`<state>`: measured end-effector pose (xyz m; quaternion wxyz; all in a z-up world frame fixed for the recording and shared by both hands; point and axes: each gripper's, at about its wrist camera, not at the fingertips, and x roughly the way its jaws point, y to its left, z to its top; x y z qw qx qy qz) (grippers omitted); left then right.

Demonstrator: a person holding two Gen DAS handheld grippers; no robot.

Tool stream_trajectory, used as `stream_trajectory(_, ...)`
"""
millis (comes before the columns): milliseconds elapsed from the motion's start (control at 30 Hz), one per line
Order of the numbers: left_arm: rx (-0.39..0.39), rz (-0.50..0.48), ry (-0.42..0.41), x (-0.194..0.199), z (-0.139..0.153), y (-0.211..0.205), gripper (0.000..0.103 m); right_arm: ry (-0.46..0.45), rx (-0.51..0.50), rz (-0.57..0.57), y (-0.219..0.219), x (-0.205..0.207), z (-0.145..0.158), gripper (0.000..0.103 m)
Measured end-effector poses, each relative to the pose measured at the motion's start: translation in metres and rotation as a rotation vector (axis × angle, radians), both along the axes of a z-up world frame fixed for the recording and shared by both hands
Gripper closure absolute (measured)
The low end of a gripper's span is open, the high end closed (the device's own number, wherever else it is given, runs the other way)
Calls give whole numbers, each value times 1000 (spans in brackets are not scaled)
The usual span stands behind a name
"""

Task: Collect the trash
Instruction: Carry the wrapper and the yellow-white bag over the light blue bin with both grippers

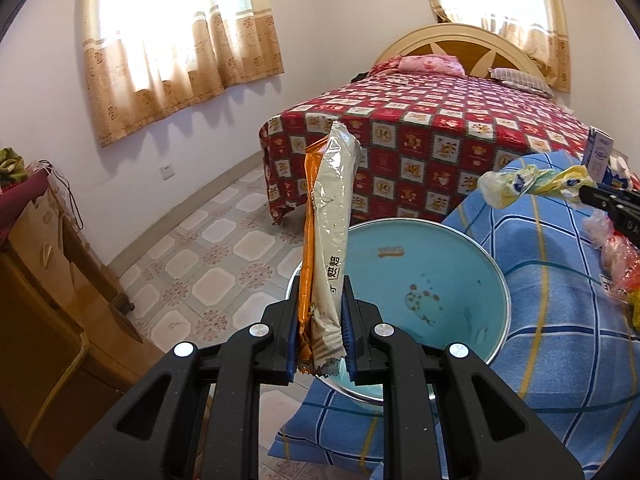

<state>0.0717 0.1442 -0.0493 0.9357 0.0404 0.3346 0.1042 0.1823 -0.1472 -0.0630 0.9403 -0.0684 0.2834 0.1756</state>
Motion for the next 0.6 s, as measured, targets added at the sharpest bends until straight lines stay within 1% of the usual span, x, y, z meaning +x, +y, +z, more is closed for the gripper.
stream_trajectory(267,-4,34,7,0,-3,5,86,17,-32,42,23,5,-9,91)
stream_trajectory(600,-11,40,7,-1,-2,3,85,23,-50,61,31,6,-12,91)
